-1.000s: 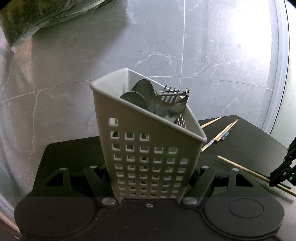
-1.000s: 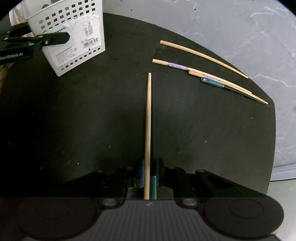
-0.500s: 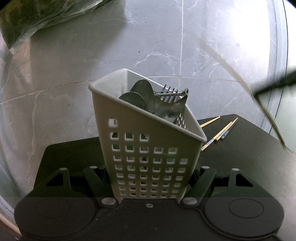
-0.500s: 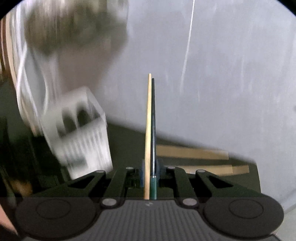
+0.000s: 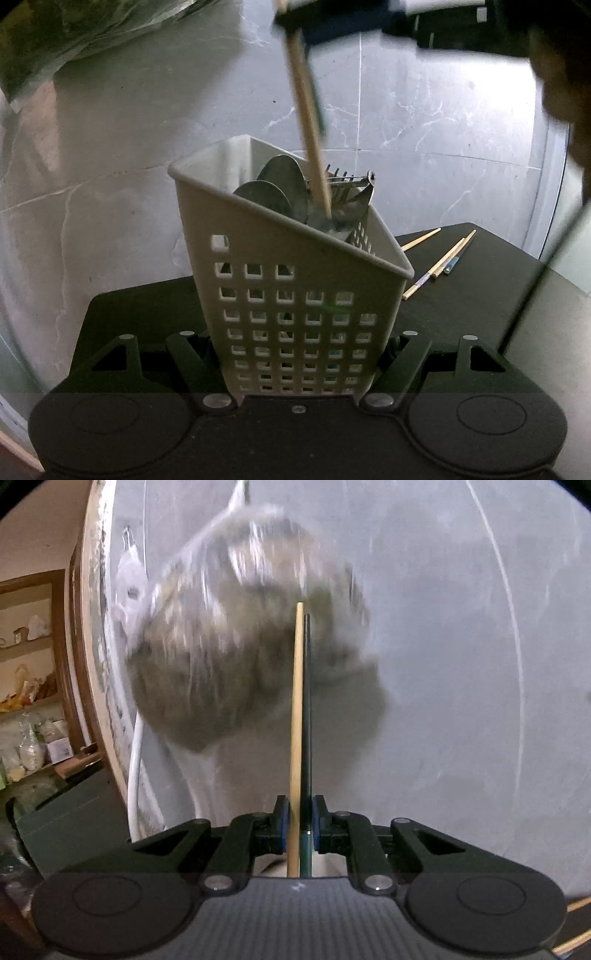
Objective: Organize utensils
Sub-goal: 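Lift the chopstick and black utensil with the right gripper and drop them into the basket, then lower the right gripper to the remaining chopsticks and grasp one chopstick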
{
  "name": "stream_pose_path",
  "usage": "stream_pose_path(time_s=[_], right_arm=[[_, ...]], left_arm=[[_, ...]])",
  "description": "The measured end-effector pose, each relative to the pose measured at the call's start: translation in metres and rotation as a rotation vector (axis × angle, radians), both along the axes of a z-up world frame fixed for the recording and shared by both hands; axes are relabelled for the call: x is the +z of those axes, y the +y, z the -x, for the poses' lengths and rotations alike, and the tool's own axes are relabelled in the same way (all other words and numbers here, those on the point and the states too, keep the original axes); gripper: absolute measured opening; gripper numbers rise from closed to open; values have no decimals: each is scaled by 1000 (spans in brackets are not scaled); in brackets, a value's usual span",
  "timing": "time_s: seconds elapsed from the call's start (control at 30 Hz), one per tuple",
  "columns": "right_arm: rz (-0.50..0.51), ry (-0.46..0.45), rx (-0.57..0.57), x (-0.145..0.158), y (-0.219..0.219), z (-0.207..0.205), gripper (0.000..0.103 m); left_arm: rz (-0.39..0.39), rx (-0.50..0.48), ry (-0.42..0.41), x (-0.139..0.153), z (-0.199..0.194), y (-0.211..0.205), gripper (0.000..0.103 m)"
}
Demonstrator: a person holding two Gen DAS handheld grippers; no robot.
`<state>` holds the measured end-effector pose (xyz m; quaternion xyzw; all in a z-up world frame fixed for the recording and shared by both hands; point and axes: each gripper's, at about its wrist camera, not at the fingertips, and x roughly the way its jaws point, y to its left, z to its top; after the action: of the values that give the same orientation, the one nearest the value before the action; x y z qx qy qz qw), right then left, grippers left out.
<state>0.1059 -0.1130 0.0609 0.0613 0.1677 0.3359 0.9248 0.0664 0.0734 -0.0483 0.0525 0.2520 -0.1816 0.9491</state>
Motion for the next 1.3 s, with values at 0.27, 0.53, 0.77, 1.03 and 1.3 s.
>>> stream_pose_path(time_s=[0.27,0.53,0.77,1.03,1.3], right_arm=[[123,100,48,-46,16,4,27],[62,88,-59,-13,-14,17,89],[38,238,-423,-27,-88,10,103],[167,581,-719,-104,-167,-54,103],[279,622,-787,-140,-182,-105,103]], left_arm=[[-4,5,-10,-4,-4,-2,76],[11,11,-1,-5,-3,0,76],[11,16,6,-3,-7,0,76],[3,44,10,0,-7,-7,76],[-2,70,15,1,-7,-13,76]])
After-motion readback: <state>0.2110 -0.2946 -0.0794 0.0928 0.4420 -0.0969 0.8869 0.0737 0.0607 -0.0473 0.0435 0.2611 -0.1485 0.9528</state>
